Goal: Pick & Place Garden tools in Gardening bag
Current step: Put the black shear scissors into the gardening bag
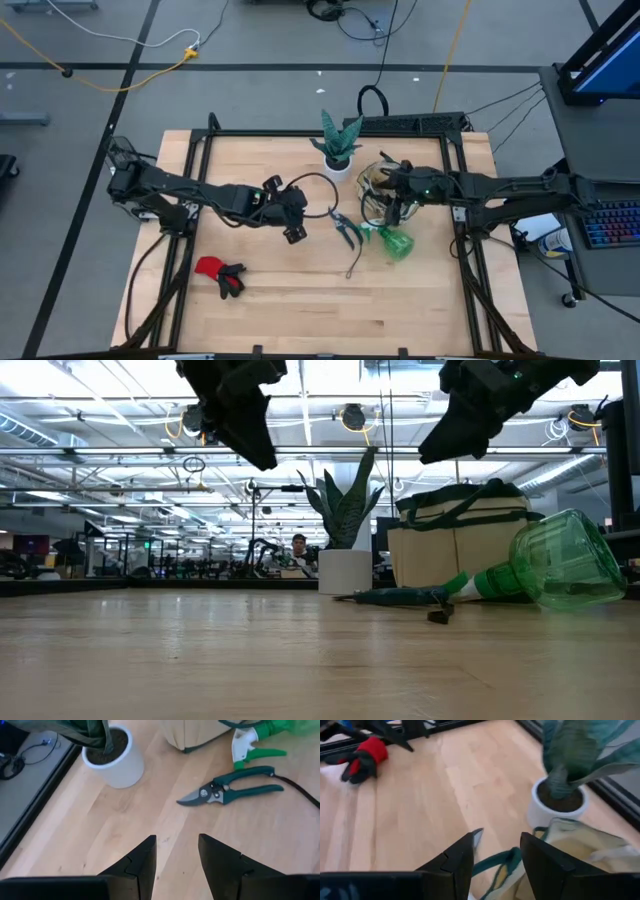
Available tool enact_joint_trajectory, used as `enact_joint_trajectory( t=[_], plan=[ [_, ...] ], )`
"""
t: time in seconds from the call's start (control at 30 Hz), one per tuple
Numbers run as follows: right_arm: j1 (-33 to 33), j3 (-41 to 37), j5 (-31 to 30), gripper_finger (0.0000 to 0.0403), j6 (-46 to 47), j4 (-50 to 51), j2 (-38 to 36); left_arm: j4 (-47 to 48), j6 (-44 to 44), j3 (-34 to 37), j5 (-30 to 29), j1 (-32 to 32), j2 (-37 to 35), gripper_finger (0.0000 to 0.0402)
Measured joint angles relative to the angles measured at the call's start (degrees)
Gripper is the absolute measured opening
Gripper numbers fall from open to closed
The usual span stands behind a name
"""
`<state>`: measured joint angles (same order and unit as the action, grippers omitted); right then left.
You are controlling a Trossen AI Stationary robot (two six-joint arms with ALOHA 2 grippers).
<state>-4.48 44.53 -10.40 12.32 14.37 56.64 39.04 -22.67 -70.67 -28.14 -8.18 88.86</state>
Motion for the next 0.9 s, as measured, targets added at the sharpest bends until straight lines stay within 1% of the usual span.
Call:
enact_joint_trajectory(
  t=[0.07,0.13,0.23,0.3,0.37,0.43,0.57,0.67,0.9],
  plan=[
    [0.8,0.0,0.0,0.0151,0.0,0.1,0.7,1.9,-0.6,0.1,0.0,-0.5,-1.2,0.0152],
    [1.5,0.0,0.0,0.0151,0.0,0.4,1.4,1.3,-1.2,-0.1,-0.5,-0.8,-2.0,0.0152],
    [2.9,0.0,-0.1,0.0151,0.2,-1.0,2.4,3.5,-2.8,0.1,-0.3,-1.6,-4.0,0.0152],
    [4.1,0.0,0.0,0.015,0.5,-1.4,2.9,3.2,-3.6,0.0,-0.6,-2.1,-5.7,0.0152],
    [5.8,0.1,-0.1,0.015,0.6,-4.7,4.2,5.3,-4.4,0.0,-0.6,-2.7,-7.7,0.0152],
    [7.5,0.1,0.0,0.015,0.6,-6.2,5.4,4.6,-4.7,0.0,-1.0,-2.9,-9.1,0.0152],
    [10.7,0.1,0.0,0.015,0.8,-10.7,9.3,5.1,-4.7,0.0,-1.8,-3.5,-11.6,0.0152],
    [12.3,0.1,0.0,0.015,2.8,-13.5,13.1,5.7,-4.4,0.1,-2.1,-3.7,-12.6,0.0152],
    [13.8,0.9,0.0,0.0142,8.8,-13.3,20.3,5.3,-4.2,0.1,-3.2,-3.7,-12.7,0.0152]
  ],
)
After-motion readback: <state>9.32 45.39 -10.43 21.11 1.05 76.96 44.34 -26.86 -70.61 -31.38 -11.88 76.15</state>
